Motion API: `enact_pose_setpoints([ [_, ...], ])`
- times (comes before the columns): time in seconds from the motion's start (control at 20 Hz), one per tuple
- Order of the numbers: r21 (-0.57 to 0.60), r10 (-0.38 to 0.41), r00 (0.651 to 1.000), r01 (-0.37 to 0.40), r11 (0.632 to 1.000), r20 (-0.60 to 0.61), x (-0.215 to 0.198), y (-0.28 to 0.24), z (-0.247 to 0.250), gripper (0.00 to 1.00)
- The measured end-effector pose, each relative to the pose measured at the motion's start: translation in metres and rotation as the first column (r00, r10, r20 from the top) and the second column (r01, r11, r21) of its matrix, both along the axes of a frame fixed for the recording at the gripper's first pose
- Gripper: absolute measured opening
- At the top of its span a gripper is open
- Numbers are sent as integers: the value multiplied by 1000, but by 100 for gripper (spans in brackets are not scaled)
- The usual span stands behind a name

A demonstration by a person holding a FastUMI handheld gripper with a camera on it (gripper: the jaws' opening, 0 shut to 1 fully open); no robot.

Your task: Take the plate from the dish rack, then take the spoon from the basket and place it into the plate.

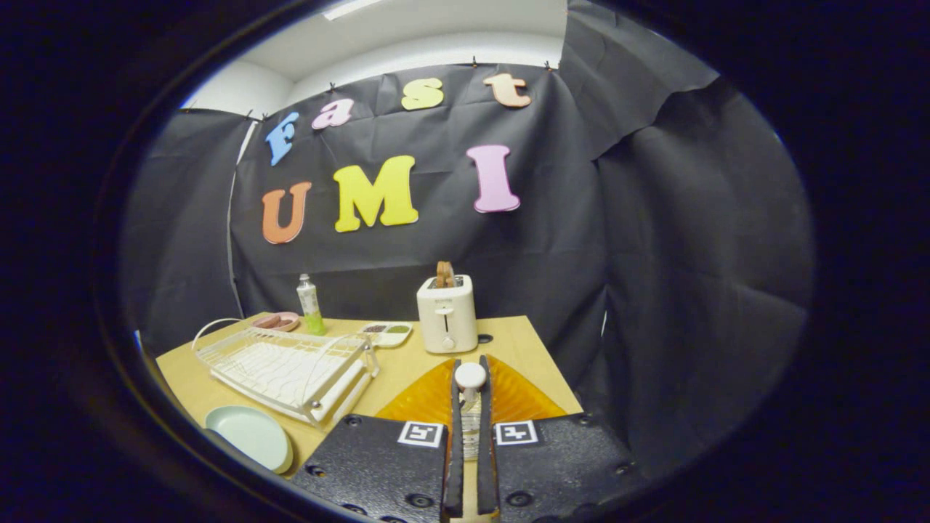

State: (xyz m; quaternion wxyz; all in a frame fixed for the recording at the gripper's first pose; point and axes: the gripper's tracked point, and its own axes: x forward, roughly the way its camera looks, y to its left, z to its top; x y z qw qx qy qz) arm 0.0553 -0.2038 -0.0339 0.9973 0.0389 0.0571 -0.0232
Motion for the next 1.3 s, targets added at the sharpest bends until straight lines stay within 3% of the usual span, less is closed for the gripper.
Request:
enact_pose_setpoints([
  [0.25, 25, 97, 993, -99, 995, 72, -32, 48, 53, 13],
  [0.5, -42, 316, 948, -315, 948, 18, -44, 139, 65, 13],
  [0.65, -41, 447, 892, -450, 892, -67, -50, 193, 50, 13],
  [0.95, 24, 634, 734, -649, 760, -242, -60, 275, 7, 13],
  [1.1, 20, 659, 670, -696, 718, -341, -62, 295, -18, 13],
  [1.3, -1, 653, 638, -716, 698, -408, -63, 308, -43, 13],
])
